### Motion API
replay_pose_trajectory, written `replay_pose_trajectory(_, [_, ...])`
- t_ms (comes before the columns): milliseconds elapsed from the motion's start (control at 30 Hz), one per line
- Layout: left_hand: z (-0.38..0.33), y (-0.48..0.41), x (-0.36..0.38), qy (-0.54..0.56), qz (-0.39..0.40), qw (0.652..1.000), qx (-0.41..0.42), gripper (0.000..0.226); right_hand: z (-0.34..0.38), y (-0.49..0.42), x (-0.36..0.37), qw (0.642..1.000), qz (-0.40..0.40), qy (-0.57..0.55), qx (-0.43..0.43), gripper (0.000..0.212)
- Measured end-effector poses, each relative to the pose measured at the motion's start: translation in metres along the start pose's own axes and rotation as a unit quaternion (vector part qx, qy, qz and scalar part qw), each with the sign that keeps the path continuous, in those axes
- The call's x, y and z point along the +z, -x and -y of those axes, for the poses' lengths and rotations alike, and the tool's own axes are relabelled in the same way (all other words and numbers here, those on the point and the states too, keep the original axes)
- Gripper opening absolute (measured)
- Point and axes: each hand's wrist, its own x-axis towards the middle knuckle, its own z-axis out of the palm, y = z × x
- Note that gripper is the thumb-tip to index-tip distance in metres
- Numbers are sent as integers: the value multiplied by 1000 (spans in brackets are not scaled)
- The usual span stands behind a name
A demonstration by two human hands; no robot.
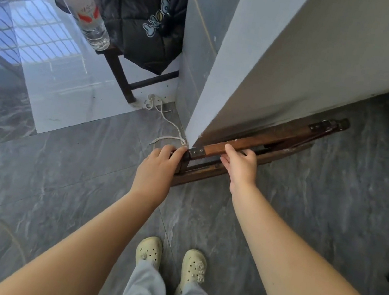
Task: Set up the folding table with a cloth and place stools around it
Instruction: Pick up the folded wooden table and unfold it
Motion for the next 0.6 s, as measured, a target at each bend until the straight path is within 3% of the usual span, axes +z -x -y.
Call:
replay_pose_trajectory(133, [-8, 15, 3, -12, 28, 999, 8, 84, -15, 14, -13, 1000, 7, -5, -15, 55])
replay_pose_trajectory(600, [-55, 126, 58, -39, 37, 999, 10, 72, -80, 67, -106, 999, 19, 28, 5, 45])
